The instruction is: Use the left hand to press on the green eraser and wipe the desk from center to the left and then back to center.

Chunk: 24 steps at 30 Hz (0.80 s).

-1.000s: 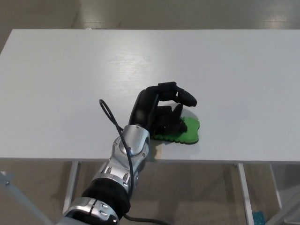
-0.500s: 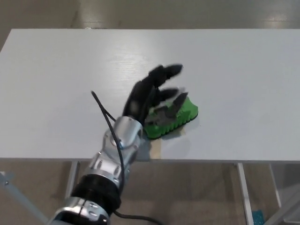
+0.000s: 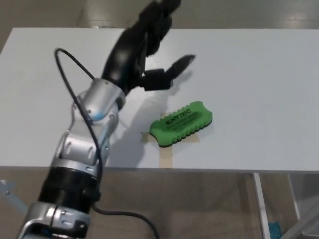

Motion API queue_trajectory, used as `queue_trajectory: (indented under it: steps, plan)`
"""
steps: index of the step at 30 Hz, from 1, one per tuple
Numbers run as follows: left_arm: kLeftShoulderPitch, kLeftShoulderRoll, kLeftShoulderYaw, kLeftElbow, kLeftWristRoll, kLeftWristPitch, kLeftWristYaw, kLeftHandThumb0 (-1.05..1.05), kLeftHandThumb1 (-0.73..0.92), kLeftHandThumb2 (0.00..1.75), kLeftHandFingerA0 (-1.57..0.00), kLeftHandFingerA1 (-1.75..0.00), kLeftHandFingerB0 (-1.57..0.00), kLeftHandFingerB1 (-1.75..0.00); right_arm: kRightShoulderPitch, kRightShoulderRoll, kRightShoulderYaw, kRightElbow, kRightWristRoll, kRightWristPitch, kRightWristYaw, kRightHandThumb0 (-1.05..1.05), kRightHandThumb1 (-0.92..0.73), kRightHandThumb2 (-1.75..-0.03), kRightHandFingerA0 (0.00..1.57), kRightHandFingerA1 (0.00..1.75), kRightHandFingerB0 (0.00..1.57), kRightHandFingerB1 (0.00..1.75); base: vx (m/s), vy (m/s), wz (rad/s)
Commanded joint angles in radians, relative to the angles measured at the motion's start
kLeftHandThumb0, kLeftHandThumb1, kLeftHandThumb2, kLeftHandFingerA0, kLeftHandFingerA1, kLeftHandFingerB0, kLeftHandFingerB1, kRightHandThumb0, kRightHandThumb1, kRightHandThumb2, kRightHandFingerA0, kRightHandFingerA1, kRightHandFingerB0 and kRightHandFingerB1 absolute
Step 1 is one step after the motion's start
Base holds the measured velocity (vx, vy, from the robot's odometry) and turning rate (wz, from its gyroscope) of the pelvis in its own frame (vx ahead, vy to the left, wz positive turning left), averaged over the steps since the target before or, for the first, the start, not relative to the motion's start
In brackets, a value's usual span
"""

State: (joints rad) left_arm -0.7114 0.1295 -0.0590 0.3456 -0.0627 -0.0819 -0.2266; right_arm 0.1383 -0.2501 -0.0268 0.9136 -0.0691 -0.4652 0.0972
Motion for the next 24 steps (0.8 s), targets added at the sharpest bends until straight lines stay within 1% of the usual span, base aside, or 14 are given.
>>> queue_trajectory:
  steps: [1, 3, 4, 6, 7, 10, 12, 14, 15, 16, 19, 20, 23, 24]
  plan:
    - [0.198, 0.214, 0.0, -0.594, -0.261, 0.184, -0.312, -0.86, 0.53, 0.92, -0.07, -0.14, 0.0, -0.27, 0.034, -0.003, 0.007, 0.036, -0.015, -0.008, -0.005, -0.39, -0.7, -0.61, 0.65, 0.55, 0.62, 0.42, 0.0, 0.0, 0.0]
    - [0.262, 0.25, 0.013, -0.682, -0.299, 0.193, -0.321, -0.84, 0.52, 0.92, -0.1, -0.19, 0.0, -0.28, 0.04, -0.002, 0.005, 0.042, -0.011, -0.012, 0.0, -0.4, -0.7, -0.61, 0.65, 0.55, 0.62, 0.42, 0.0, 0.0, 0.0]
    - [0.327, 0.281, 0.033, -0.747, -0.351, 0.206, -0.339, -0.85, 0.64, 0.6, -0.08, -0.25, -0.04, -0.29, 0.045, 0.004, 0.0, 0.042, -0.004, -0.008, -0.005, -0.39, -0.7, -0.61, 0.67, 0.55, 0.62, 0.42, 0.0, 0.0, 0.0]
    - [0.387, 0.311, 0.054, -0.804, -0.405, 0.22, -0.359, -0.85, 0.64, 0.6, -0.08, -0.25, -0.04, -0.29, 0.049, 0.011, -0.007, 0.041, 0.004, -0.002, -0.011, -0.39, -0.7, -0.61, 0.67, 0.55, 0.62, 0.42, 0.0, 0.0, 0.0]
    - [0.489, 0.348, 0.092, -0.875, -0.469, 0.23, -0.38, -0.82, 0.5, 0.87, -0.11, -0.27, -0.05, -0.33, 0.058, 0.021, -0.025, 0.016, 0.035, 0.019, 0.003, -0.4, -0.7, -0.62, 0.64, 0.55, 0.62, 0.42, 0.0, 0.0, 0.0]
    - [0.619, 0.398, 0.165, -0.939, -0.531, 0.217, -0.423, -0.79, 0.48, 0.84, -0.09, -0.31, -0.06, -0.37, 0.065, 0.035, -0.039, -0.045, 0.063, 0.029, 0.013, -0.41, -0.69, -0.61, 0.6, 0.53, 0.6, 0.4, 0.0, 0.0, 0.0]
    - [0.666, 0.411, 0.19, -0.956, -0.551, 0.21, -0.436, -0.78, 0.57, 0.58, -0.13, -0.26, -0.12, -0.32, 0.068, 0.03, -0.036, -0.067, 0.055, 0.017, 0.005, -0.42, -0.69, -0.61, 0.59, 0.52, 0.59, 0.39, 0.0, 0.0, 0.0]
    - [0.737, 0.424, 0.234, -0.97, -0.579, 0.198, -0.459, -0.88, 0.57, 0.84, -0.09, -0.35, -0.08, -0.39, 0.062, 0.028, -0.045, -0.104, 0.064, -0.003, 0.003, -0.41, -0.69, -0.61, 0.59, 0.51, 0.56, 0.38, 0.0, 0.0, 0.0]
    - [0.826, 0.431, 0.277, -0.972, -0.599, 0.185, -0.486, -0.37, 0.24, 0.87, 0.0, -0.49, -0.03, -0.49, 0.066, 0.032, -0.059, -0.164, 0.072, -0.018, -0.016, -0.4, -0.69, -0.61, 0.59, 0.49, 0.54, 0.38, 0.0, 0.0, 0.0]
    - [0.877, 0.425, 0.292, -0.949, -0.6, 0.17, -0.507, -0.36, 0.25, 0.87, 0.0, -0.48, -0.03, -0.48, 0.063, 0.036, -0.068, -0.194, 0.077, -0.02, -0.031, -0.44, -0.58, -0.87, 0.55, 0.6, 0.44, 0.52, 0.0, 0.0, 0.0]
    - [0.943, 0.422, 0.31, -0.921, -0.606, 0.15, -0.532, -0.36, 0.25, 0.87, 0.0, -0.48, -0.03, -0.48, 0.059, 0.044, -0.082, -0.232, 0.081, -0.014, -0.047, -0.44, -0.58, -0.87, 0.55, 0.6, 0.44, 0.52, 0.0, 0.0, 0.0]
    - [0.99, 0.409, 0.319, -0.875, -0.599, 0.128, -0.553, -0.59, 0.53, 0.55, -0.17, -0.31, -0.21, -0.34, 0.057, 0.039, -0.088, -0.25, 0.077, -0.004, -0.052, -0.45, -0.58, -0.87, 0.53, 0.58, 0.4, 0.5, 0.0, 0.0, 0.0]
    - [1.111, 0.368, 0.348, -0.754, -0.571, 0.086, -0.582, -0.29, 0.32, 0.88, -0.06, -0.51, -0.07, -0.5, 0.053, 0.028, -0.102, -0.292, 0.062, 0.027, -0.072, -0.45, -0.59, -0.86, 0.53, 0.57, 0.4, 0.49, 0.0, 0.0, 0.0]
    - [1.128, 0.363, 0.353, -0.739, -0.565, 0.082, -0.58, -0.28, 0.32, 0.88, -0.07, -0.51, -0.07, -0.5, 0.054, 0.03, -0.105, -0.295, 0.063, 0.029, -0.073, -0.39, -0.71, -0.62, 0.55, 0.46, 0.44, 0.34, 0.0, 0.0, 0.0]
